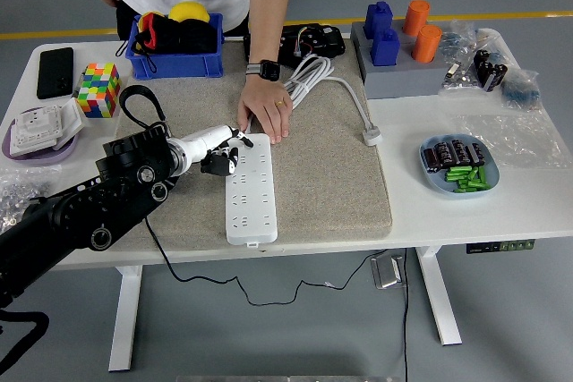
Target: Pull the plug out,throw it away,press the button
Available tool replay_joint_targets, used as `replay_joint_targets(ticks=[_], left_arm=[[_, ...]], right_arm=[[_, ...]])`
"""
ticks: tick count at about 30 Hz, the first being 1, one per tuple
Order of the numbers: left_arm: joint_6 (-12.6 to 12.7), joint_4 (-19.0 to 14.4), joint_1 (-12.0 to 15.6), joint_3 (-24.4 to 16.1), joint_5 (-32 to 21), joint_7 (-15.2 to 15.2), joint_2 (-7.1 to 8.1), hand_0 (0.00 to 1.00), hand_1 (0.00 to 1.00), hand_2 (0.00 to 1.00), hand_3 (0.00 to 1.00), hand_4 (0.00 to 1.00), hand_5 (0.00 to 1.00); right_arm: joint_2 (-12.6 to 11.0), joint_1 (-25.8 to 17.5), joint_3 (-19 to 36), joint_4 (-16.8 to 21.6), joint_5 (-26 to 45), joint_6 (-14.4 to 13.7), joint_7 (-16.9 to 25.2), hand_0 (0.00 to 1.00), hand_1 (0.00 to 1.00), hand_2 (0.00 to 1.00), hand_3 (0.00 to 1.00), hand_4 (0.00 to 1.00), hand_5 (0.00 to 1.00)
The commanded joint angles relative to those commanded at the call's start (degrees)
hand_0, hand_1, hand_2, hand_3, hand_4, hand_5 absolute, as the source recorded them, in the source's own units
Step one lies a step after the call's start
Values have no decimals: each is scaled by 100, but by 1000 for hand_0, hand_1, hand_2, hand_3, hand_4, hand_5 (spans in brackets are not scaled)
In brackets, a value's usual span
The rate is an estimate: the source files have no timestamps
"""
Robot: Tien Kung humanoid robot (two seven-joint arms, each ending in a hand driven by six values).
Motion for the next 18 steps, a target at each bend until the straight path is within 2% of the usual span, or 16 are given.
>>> replay_joint_targets(ticks=[8, 18], left_arm=[[-28, -137, -53, -38, 94, 45, 121, 80, 73, 151, 806, 2, 2], [-50, -237, -76, 2, 204, 97, 160, 79, 72, 150, 805, 2, 2]], right_arm=[[-2, -9, 15, -4, -6, -2, -1, 755, 705, 717, 728, 773, 657], [2, -12, 14, -2, -4, -3, -1, 754, 705, 717, 728, 773, 657]])
